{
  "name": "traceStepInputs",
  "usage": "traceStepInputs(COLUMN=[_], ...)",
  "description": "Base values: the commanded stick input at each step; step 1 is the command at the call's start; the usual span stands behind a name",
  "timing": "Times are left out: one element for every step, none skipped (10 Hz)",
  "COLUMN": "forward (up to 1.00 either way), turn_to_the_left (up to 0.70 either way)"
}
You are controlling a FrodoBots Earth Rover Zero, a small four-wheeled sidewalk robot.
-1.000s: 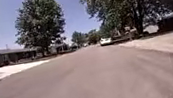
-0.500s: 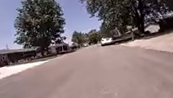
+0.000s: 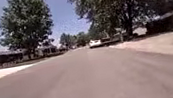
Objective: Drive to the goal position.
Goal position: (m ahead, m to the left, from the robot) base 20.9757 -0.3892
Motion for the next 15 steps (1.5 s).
traceStepInputs(forward=[0.70, 0.70, 0.70, 0.70, 0.70, 0.70, 0.70, 0.70, 0.70, 0.70, 0.70, 0.70, 0.70, 0.70, 0.70], turn_to_the_left=[0.00, 0.00, 0.00, 0.00, 0.00, 0.00, 0.00, 0.00, 0.00, 0.00, 0.00, 0.00, 0.00, 0.00, 0.00])
